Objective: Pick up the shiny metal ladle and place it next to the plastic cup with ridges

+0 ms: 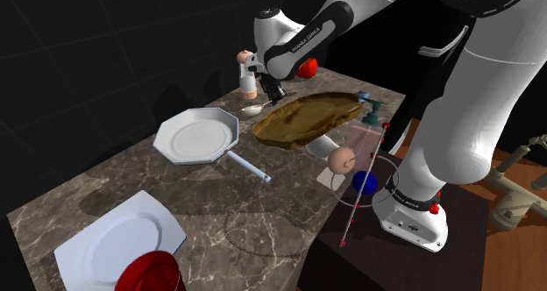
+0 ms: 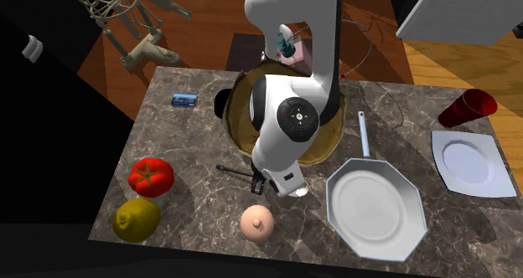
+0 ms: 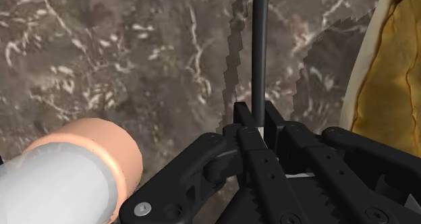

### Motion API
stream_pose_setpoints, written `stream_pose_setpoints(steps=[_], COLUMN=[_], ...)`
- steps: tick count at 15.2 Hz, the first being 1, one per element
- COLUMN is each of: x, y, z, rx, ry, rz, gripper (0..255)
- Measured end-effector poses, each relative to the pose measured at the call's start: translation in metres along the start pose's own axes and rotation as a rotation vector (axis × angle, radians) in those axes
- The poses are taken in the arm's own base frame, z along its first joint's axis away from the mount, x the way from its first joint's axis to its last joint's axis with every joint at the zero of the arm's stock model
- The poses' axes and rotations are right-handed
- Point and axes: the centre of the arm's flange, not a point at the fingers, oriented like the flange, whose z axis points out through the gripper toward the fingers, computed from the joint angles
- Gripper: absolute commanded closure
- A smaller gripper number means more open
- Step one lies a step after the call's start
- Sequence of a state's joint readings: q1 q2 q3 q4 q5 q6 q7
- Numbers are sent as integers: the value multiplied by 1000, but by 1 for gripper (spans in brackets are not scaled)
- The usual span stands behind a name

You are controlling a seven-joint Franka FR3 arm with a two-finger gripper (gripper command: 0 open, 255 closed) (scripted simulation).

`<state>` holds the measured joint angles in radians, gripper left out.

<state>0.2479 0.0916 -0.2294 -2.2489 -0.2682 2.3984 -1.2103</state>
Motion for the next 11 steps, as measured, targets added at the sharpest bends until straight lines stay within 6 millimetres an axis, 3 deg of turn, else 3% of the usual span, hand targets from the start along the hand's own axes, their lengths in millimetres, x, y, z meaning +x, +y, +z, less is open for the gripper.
stream_pose_setpoints(steps=[6,11], x=[-1,-5], y=[0,3], z=[-2,-25], rx=[1,2], ry=[0,-1], rz=[0,0], gripper=[255,255])
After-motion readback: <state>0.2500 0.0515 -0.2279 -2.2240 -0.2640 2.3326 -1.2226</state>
